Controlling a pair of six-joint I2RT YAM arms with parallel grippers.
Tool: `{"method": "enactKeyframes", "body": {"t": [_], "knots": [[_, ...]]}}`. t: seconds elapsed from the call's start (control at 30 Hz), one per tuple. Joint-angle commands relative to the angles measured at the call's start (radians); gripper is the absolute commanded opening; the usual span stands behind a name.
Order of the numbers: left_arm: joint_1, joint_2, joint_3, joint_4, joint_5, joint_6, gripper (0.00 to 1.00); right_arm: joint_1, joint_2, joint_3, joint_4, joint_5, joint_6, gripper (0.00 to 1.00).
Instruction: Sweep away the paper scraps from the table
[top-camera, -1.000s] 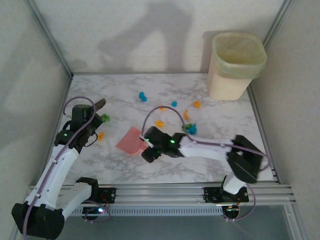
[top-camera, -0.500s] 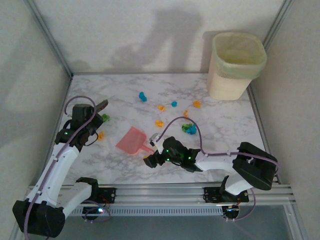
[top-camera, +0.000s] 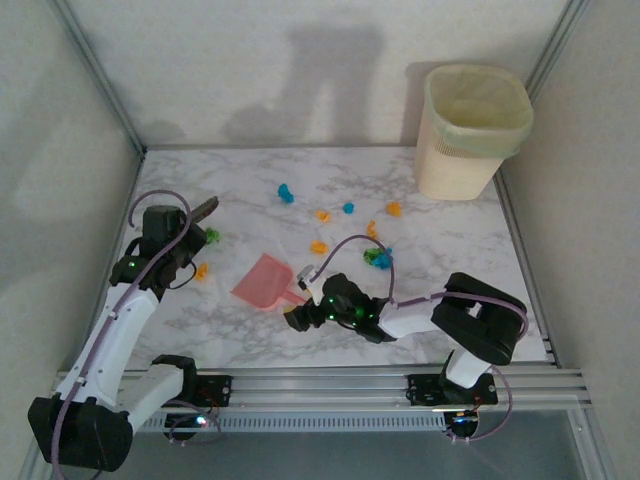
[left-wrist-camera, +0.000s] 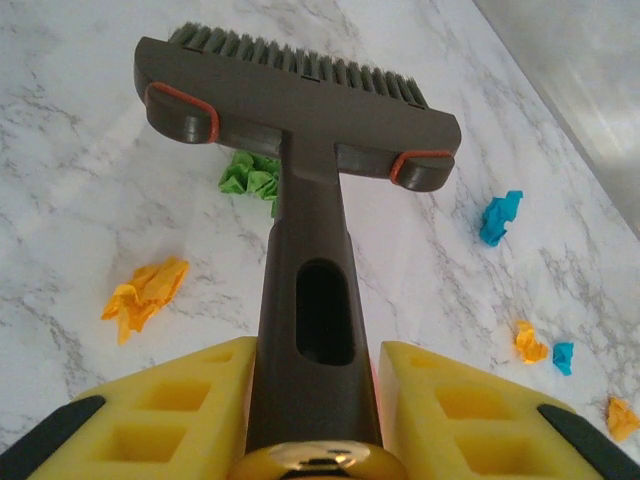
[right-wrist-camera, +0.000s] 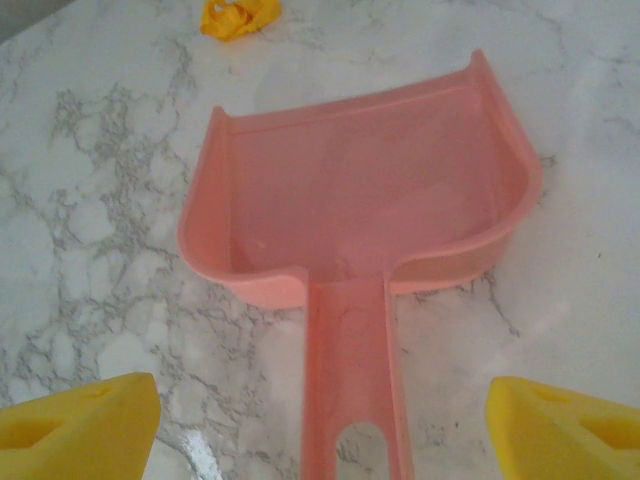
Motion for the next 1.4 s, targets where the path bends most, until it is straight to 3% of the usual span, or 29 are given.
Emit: {"method": "enactKeyframes", "body": {"t": [0.0,0.67,1.37], "knots": [[0.014,-0.001,0.003,0.046,0.013,0.007,0.00,-0.005,0.031,-0.029,0.060,-0.009,-0.017,0.83],[0.014,0.012,-0.011,0.053,0.016,-0.003,0.00,-0.004,0.092,-0.001,0.065,-0.004,-0.029,0.73],[0.013,0.009,-0.019,0.057,0.013,-0.003,0.00,0.010,0.127,0.107,-0.063,0.007,-0.052,0.48]]}}
